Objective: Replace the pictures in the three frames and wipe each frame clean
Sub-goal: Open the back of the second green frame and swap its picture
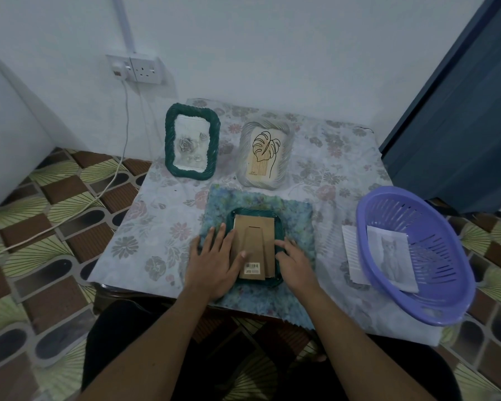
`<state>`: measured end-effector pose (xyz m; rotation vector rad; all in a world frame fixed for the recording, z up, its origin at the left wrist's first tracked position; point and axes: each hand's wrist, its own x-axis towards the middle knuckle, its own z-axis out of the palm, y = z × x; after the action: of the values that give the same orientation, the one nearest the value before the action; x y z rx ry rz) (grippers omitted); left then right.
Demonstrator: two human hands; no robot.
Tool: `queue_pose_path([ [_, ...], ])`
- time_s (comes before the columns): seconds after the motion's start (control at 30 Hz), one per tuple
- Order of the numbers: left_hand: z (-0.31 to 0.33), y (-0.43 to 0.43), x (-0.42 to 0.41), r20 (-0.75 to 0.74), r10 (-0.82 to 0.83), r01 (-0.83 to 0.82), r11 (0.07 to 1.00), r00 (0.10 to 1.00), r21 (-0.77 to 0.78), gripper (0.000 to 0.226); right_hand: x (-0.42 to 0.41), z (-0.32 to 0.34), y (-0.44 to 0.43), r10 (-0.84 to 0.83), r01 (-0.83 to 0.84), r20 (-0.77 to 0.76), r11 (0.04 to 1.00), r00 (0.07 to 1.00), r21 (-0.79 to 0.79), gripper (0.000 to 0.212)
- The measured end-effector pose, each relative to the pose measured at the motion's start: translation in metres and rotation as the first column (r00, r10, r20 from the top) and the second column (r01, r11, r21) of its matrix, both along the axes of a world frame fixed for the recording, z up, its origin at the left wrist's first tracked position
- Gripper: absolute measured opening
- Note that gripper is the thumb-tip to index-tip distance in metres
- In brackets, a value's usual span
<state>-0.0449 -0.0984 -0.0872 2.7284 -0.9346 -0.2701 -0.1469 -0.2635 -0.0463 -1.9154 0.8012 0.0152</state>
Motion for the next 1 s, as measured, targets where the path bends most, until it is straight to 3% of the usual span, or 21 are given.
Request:
queue_pose_path([
  [0.33, 0.000, -0.001, 0.001, 0.004, 0.009, -0.009, 1.000, 1.000, -0.002, 0.075, 0.023, -0.007, -0.006, -0.232, 0.233, -0.023, 0.967, 0.972, 0.108, 0.021],
  [0.43, 0.001, -0.001, 0.000, 0.003, 0.013, -0.012, 1.000, 1.000, -0.021, 0.080, 0.033, -0.019, -0.010, -0.181, 0.184, -0.037, 0.980, 0.983, 0.076, 0.031],
  [0.53, 0.002, 0.000, 0.000, -0.002, 0.020, -0.020, 0.998, 1.000, -0.051, 0.088, 0.035, 0.019, 0.011, -0.080, 0.079, -0.101, 0.997, 0.992, -0.014, 0.045],
  [0.6, 0.003, 0.000, -0.001, -0.006, 0.020, -0.020, 0.999, 1.000, -0.047, 0.090, 0.035, 0.029, 0.019, -0.012, 0.001, -0.142, 0.997, 0.990, -0.078, 0.040],
  [0.73, 0.007, 0.002, 0.002, -0.109, 0.054, -0.069, 0.989, 0.993, -0.134, 0.079, 0.031, 0.026, 0.024, -0.045, 0.017, -0.151, 0.983, 0.988, -0.180, 0.033],
  [0.83, 0.014, 0.004, 0.003, -0.222, 0.096, -0.153, 0.955, 0.970, -0.254, 0.078, 0.030, 0.026, 0.031, -0.146, 0.129, -0.088, 0.976, 0.985, -0.177, 0.030],
  [0.93, 0.018, 0.006, 0.010, -0.335, 0.100, -0.196, 0.944, 0.937, -0.265, 0.077, 0.030, 0.036, 0.037, -0.190, 0.187, 0.000, 0.966, 0.982, -0.178, 0.029],
  [1.0, 0.024, 0.009, 0.017, -0.472, 0.047, -0.256, 0.885, 0.880, -0.389, 0.064, 0.033, 0.040, 0.042, -0.182, 0.187, 0.046, 0.972, 0.982, -0.144, 0.027],
])
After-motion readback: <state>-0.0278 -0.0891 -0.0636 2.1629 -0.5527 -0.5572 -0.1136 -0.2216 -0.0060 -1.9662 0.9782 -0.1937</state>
